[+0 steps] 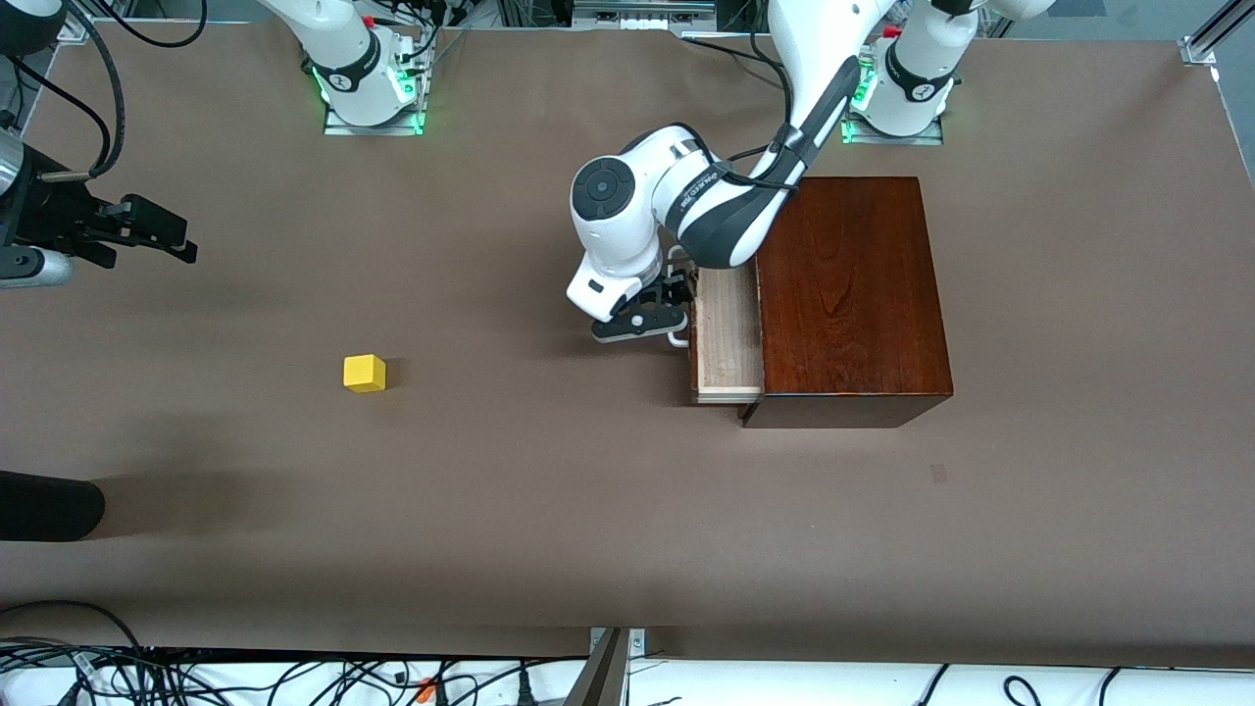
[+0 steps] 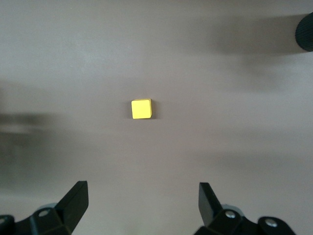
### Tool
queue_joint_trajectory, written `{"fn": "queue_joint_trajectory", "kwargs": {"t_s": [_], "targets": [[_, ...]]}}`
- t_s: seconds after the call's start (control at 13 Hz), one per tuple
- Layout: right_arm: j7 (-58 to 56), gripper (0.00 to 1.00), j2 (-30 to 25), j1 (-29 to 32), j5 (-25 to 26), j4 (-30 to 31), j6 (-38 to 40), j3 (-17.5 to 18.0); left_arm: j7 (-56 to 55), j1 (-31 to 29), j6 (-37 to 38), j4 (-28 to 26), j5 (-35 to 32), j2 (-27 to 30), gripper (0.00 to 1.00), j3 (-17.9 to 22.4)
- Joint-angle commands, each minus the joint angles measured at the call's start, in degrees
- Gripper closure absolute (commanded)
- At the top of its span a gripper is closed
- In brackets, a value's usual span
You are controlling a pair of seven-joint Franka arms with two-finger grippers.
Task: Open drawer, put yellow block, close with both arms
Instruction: 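Pull the drawer open by its handle with the left gripper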
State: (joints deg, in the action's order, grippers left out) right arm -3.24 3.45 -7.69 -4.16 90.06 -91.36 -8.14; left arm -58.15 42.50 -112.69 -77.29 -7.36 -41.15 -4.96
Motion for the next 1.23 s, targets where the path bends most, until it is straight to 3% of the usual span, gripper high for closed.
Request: {"fn": "queue_joint_trajectory", "kwargs": {"t_s": [0.0,0.23,0.54,0.93,1.16], "targets": [[-0.4,0.00,0.2,0.5,-1.5,-0.9,0.2,0.1,-2.9,1.4,-2.4,4.1,4.3,-2.8,0.00,-1.6],[-0.4,0.00,0.2,0.1,-1.6,-0.9,0.3,0.3,-1.8,1.2,-0.9,4.0,3.2,-2.0,0.00,-1.3],[-0.5,0.00,1.3,-0.7,-0.8,-3.5,0.9,0.8,5.6,1.0,8.4,4.1,2.4,-0.5,0.00,-1.0],[1.3,0.00,2.1,-1.1,-0.5,-4.8,2.0,0.7,9.2,0.5,20.5,13.4,2.5,1.1,0.00,-0.9],[1.7,0.00,2.2,-1.3,-0.5,-5.1,2.2,0.8,17.5,-4.8,25.8,14.7,2.6,7.3,0.00,-0.8]]}}
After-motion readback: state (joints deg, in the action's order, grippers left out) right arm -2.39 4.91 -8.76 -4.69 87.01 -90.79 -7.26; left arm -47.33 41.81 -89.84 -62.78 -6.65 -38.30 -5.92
